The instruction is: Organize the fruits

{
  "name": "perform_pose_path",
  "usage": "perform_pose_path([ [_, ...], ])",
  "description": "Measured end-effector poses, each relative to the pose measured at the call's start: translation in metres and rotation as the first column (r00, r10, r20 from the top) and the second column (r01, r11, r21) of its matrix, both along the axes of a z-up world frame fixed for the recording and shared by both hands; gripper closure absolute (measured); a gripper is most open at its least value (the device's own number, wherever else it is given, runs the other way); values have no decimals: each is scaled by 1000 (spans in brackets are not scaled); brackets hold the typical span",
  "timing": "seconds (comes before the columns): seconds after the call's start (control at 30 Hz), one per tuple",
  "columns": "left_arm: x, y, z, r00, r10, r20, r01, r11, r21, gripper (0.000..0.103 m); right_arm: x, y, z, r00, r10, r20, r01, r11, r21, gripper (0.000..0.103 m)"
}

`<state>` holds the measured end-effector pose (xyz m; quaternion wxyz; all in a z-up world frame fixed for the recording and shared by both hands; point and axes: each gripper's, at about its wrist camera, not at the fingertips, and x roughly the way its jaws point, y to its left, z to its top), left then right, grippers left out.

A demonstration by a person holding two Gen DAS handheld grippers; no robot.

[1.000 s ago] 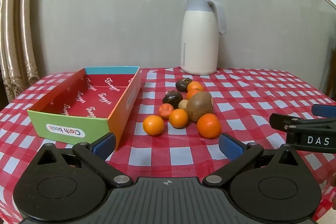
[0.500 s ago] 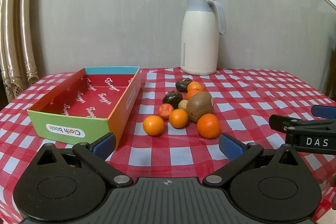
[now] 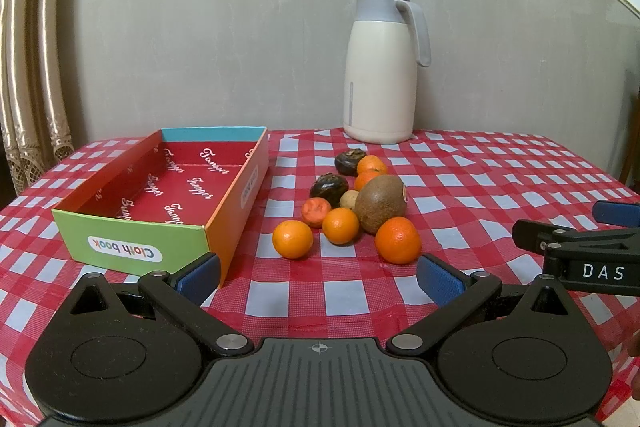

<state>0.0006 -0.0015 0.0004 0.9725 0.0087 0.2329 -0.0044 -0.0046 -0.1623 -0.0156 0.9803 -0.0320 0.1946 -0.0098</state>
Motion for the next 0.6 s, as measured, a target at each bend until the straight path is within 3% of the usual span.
perform_pose_path([
  [0.6,-1,0,1,1000,2,0,-2,1000,-2,0,0,0,-1,1000,1,-1,-1,1000,-2,0],
])
